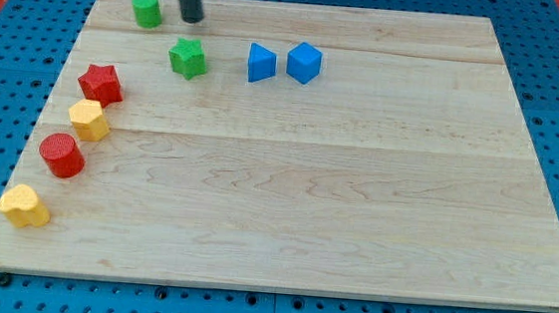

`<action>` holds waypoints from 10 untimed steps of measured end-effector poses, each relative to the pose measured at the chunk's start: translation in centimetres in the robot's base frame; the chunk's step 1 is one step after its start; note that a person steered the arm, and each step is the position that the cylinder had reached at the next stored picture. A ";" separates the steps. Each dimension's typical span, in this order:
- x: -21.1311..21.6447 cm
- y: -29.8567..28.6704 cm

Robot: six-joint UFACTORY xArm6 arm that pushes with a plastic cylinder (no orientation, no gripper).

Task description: Place the yellow hexagon below the green star

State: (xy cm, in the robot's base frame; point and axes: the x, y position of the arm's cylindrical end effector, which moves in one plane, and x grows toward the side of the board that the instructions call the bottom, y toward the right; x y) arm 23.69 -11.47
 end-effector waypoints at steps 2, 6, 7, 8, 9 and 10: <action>5.1 -7.4; 22.0 -10.8; 19.5 -6.9; 18.9 -3.9; 19.0 -1.3; 19.4 -0.2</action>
State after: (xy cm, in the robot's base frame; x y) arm 43.06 -11.63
